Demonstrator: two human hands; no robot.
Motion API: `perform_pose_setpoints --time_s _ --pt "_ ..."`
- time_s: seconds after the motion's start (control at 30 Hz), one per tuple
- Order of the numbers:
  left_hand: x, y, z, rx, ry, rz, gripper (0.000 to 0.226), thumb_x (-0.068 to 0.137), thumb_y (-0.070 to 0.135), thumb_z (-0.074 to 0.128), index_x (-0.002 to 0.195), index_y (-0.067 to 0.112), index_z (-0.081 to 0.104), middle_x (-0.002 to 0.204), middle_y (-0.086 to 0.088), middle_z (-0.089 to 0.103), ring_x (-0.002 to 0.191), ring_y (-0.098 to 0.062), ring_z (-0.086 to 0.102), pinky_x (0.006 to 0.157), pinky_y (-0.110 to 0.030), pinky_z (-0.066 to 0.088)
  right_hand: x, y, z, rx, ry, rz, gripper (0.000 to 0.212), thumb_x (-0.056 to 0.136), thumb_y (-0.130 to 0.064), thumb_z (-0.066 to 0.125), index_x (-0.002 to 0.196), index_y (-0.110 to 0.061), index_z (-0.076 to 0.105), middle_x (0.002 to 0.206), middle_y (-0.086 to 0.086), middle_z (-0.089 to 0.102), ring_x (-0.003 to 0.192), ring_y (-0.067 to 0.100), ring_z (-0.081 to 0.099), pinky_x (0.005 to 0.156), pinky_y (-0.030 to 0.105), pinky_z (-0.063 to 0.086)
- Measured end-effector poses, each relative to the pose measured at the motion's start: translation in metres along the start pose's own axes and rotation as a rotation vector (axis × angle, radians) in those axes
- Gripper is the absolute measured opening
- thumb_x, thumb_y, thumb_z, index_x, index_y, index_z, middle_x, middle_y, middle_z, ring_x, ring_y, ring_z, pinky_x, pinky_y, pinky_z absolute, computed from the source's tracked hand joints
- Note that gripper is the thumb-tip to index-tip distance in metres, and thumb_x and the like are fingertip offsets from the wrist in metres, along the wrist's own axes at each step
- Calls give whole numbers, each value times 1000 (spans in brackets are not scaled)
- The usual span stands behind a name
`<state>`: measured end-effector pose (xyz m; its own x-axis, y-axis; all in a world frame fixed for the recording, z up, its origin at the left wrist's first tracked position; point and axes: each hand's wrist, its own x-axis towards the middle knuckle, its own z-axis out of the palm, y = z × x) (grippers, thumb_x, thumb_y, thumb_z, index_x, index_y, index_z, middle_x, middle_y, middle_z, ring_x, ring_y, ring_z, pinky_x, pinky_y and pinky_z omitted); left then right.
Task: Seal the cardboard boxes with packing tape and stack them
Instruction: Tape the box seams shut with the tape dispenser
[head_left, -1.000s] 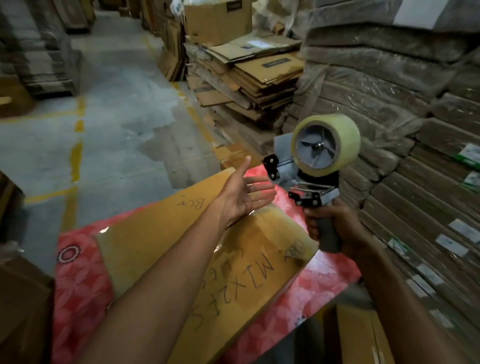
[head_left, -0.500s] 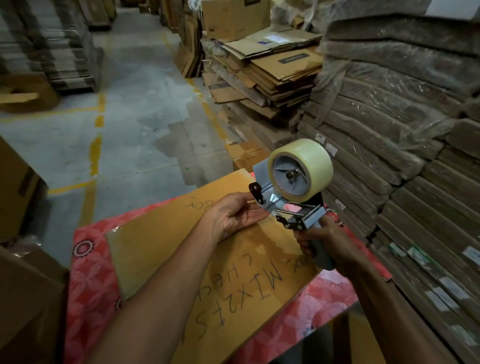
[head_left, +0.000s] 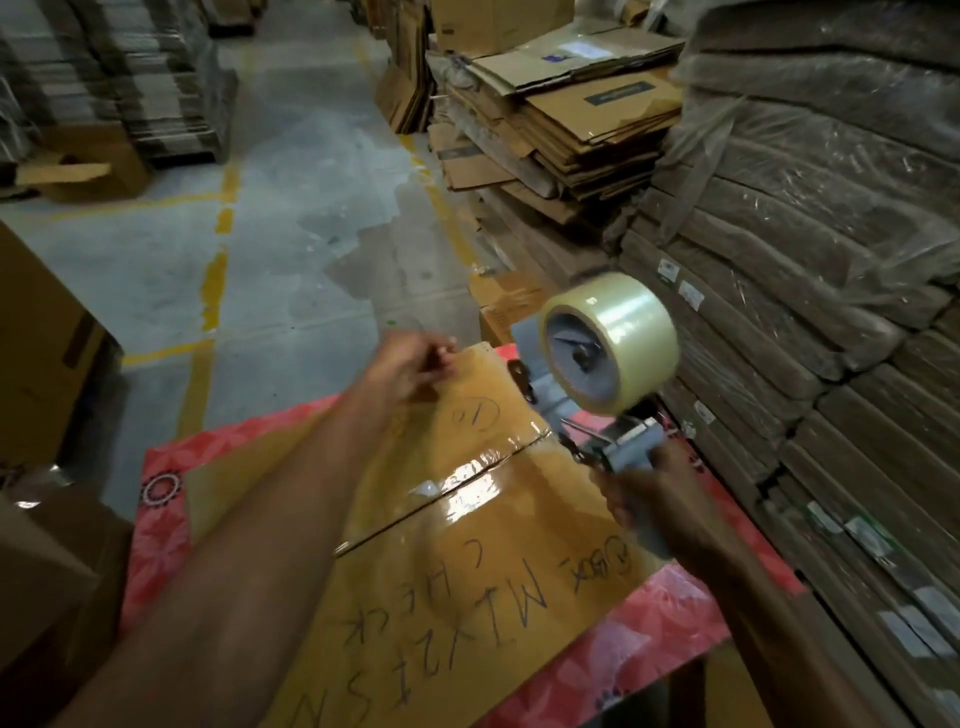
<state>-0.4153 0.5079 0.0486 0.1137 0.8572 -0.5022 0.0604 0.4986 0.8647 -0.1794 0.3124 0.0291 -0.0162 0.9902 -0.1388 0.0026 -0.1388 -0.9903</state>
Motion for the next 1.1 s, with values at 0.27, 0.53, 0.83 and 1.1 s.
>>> perform_pose_setpoints --time_s 0.27,0.53,0.83,1.1 --pt "-4 4 50 -24 -447 -158 32 103 31 55 100 -1 59 80 -17 73 73 -27 74 78 -46 62 24 -1 -6 220 72 6 20 87 13 52 82 -4 61 58 8 47 45 18 39 47 28 33" --pt "2 -11 69 -292 -605 -406 37 102 14 43 73 -1 61 65 -16 66 59 -25 72 61 -34 63 49 -8 -8 188 71 19 16 77 4 57 88 -4 66 62 11 48 47 19 39 47 29 33" --pt "14 -5 49 -323 -567 -387 20 79 -4 58 63 -6 69 67 -16 66 55 -15 68 60 -23 60 58 -19 -5 132 8 8 16 74 -6 62 76 -20 71 65 17 46 48 20 40 48 32 34" --pt "26 14 35 -41 -343 -170 34 96 -16 28 79 11 40 43 0 50 36 0 32 62 -24 50 60 -14 4 5 -28 24 11 73 -9 68 81 -3 62 59 9 52 48 19 44 46 29 38"
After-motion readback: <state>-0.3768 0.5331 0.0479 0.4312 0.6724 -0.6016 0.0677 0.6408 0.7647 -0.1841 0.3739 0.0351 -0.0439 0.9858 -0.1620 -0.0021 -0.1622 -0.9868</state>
